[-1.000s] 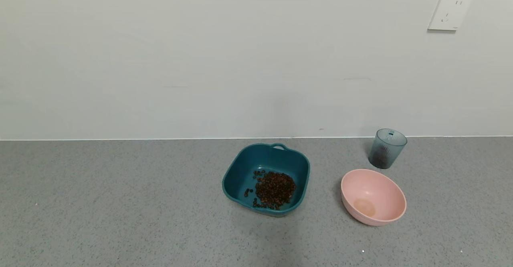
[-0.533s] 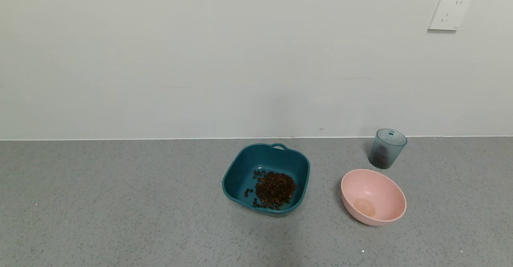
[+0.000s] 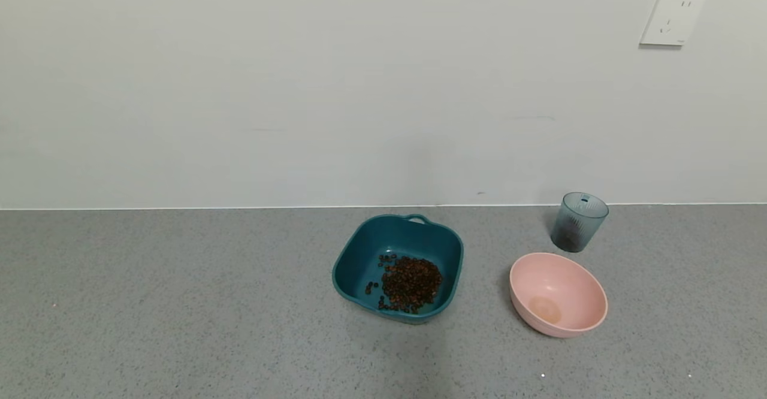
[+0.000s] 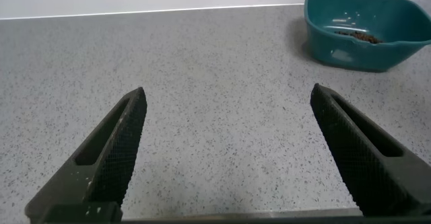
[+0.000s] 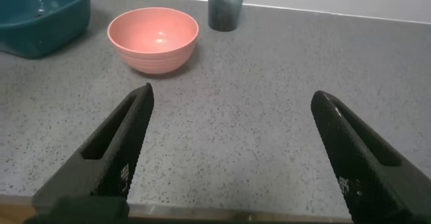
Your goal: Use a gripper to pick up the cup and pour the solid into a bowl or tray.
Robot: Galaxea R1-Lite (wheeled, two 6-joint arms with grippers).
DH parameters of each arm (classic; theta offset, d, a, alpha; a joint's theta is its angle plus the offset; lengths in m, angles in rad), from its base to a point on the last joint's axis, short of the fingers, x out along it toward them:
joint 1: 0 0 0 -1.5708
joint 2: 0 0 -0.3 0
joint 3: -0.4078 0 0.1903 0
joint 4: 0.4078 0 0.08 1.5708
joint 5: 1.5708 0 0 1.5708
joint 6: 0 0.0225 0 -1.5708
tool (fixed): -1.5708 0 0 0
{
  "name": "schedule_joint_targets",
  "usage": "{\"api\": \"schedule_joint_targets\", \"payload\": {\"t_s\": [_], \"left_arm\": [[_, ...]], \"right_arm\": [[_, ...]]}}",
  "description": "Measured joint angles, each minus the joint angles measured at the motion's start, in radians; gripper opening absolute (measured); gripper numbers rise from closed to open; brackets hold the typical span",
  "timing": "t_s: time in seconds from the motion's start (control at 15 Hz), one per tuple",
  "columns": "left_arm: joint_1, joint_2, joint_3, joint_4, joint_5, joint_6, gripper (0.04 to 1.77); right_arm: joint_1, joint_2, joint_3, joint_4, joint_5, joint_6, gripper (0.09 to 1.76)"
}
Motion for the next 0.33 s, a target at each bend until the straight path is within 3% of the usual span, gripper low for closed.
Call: {"api": "schedule_joint_targets", "payload": {"t_s": [0.33], "left_arm": [[0.000, 0.000, 0.000, 0.000, 0.000, 0.000, 1.75]], "right_arm": [[0.000, 0.000, 0.001, 0.008, 0.001, -0.002, 1.70]]}}
